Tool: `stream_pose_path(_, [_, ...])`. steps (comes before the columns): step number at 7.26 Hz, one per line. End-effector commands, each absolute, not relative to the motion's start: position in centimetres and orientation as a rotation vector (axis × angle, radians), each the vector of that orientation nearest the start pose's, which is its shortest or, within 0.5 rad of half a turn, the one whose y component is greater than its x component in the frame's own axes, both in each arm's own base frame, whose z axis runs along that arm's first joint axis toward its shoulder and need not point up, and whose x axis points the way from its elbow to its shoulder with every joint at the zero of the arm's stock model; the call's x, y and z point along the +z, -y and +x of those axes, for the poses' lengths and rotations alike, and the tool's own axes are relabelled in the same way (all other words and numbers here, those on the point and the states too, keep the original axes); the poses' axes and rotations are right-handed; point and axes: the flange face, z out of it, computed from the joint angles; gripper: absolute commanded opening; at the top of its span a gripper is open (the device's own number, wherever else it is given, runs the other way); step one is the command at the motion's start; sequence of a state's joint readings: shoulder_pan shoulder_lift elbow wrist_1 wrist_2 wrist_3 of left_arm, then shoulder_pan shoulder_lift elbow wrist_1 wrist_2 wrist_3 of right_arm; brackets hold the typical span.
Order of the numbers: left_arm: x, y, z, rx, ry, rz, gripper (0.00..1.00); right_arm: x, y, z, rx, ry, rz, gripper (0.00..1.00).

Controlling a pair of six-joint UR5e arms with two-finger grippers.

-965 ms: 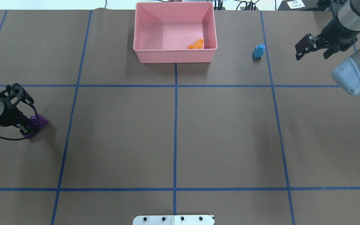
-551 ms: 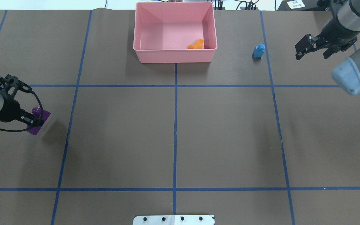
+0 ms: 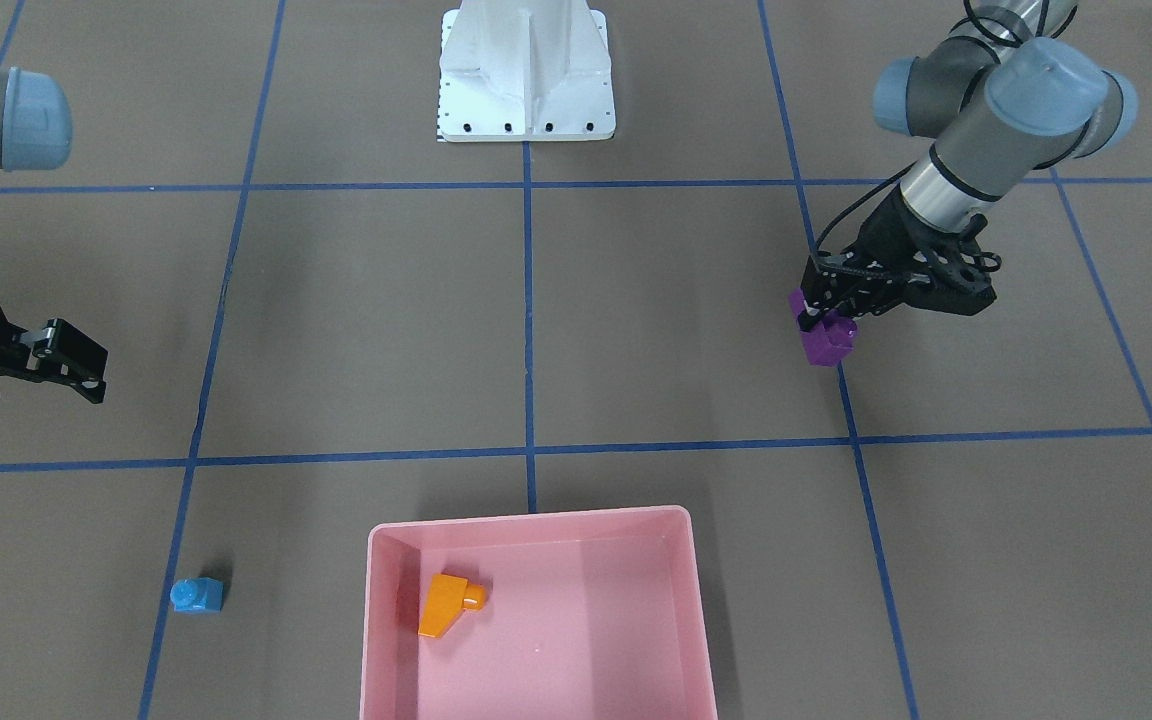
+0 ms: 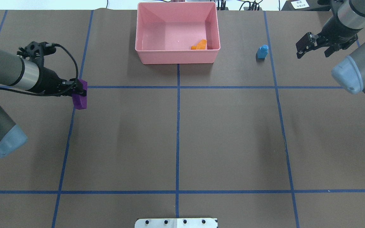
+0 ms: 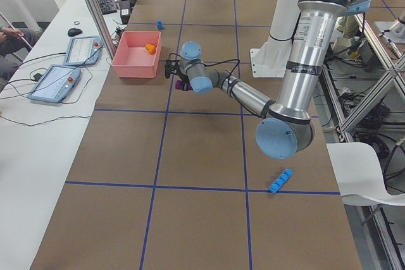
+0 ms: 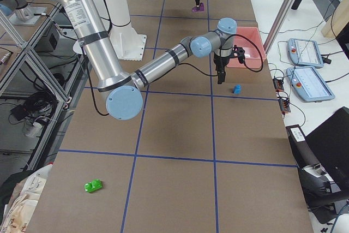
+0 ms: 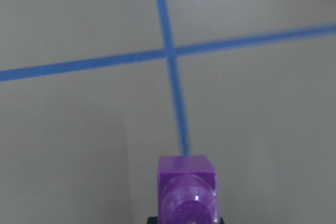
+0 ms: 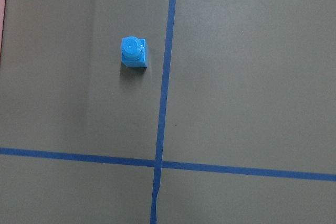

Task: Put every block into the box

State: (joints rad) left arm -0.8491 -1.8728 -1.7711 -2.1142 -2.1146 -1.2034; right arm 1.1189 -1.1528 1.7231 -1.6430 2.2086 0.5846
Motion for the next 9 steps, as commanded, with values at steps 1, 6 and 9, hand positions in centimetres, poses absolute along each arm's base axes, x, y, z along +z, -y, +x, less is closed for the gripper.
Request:
stream_pose_path(1, [22.6,55.6,37.2,-0.234,-1.076,0.149,0.0,36.2,61.8,-21.8,-0.095,0.82,0.211,1.0])
stream_pose_path(6, [14.7,72.0,46.1,-0.419,-0.885,0.115,0.0,37.2,67.6,-24.7,-0.113,0.818,0.22,1.0])
stream_pose_path(9, [16.7,76.7,49.0,-0.47,-0.802,0.143,0.0,38.2,69.6,-25.7,-0.138,0.799,0.203,1.0])
